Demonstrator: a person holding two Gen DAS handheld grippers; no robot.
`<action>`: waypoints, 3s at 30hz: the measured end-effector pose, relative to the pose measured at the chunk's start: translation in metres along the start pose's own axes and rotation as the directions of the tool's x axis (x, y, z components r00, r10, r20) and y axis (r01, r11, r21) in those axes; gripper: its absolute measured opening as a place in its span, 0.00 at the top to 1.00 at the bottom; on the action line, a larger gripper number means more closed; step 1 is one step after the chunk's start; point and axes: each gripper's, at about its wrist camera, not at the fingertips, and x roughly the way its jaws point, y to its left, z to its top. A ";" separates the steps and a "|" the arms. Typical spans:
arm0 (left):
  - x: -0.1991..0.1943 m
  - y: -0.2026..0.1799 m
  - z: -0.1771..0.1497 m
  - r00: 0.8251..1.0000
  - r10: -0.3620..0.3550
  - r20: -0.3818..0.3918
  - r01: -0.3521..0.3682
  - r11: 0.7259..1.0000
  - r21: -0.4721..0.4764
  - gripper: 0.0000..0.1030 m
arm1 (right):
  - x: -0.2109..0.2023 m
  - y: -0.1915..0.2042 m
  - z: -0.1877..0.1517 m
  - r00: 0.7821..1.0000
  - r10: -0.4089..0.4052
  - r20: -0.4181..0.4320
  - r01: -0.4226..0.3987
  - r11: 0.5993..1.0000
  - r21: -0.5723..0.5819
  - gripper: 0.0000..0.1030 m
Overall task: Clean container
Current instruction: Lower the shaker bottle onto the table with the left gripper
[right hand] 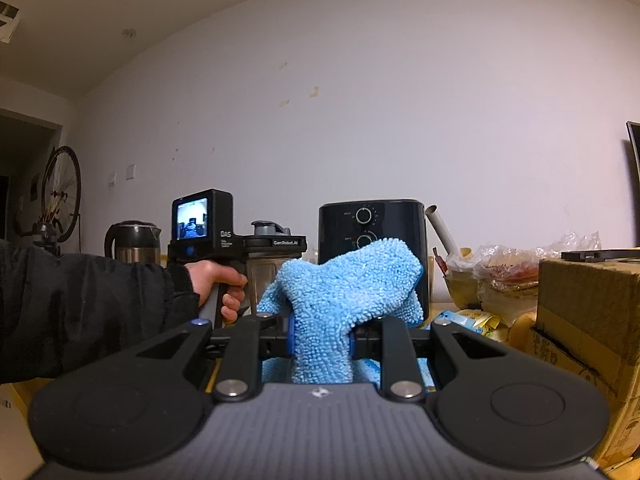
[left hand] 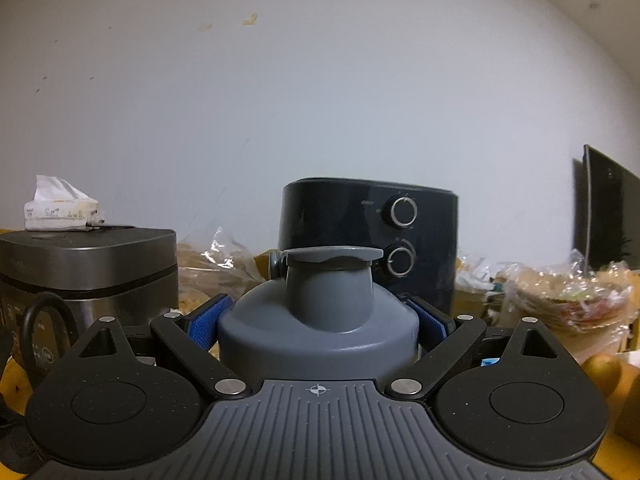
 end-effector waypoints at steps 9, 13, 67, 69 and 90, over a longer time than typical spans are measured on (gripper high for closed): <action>0.008 0.000 -0.016 1.000 0.009 0.010 -0.009 1.000 0.020 0.08 | 0.004 -0.004 -0.004 1.000 -0.004 -0.009 0.004 1.000 0.007 0.80; 0.005 -0.010 -0.021 0.999 0.007 0.033 -0.009 0.997 0.072 0.08 | 0.004 -0.003 -0.004 1.000 -0.004 -0.009 0.004 1.000 0.005 0.80; -0.015 -0.015 -0.023 0.995 0.062 0.077 -0.070 0.993 0.098 0.00 | -0.003 0.009 -0.001 1.000 0.022 -0.019 -0.022 1.000 -0.019 0.79; -0.019 -0.015 -0.024 0.995 0.059 0.079 -0.066 0.993 0.095 0.00 | -0.004 0.010 0.000 1.000 0.022 -0.017 -0.023 1.000 -0.019 0.79; -0.068 -0.002 -0.022 0.996 0.064 0.061 -0.067 0.996 0.059 0.00 | -0.013 0.021 0.005 0.999 0.034 -0.009 -0.034 0.999 -0.035 0.79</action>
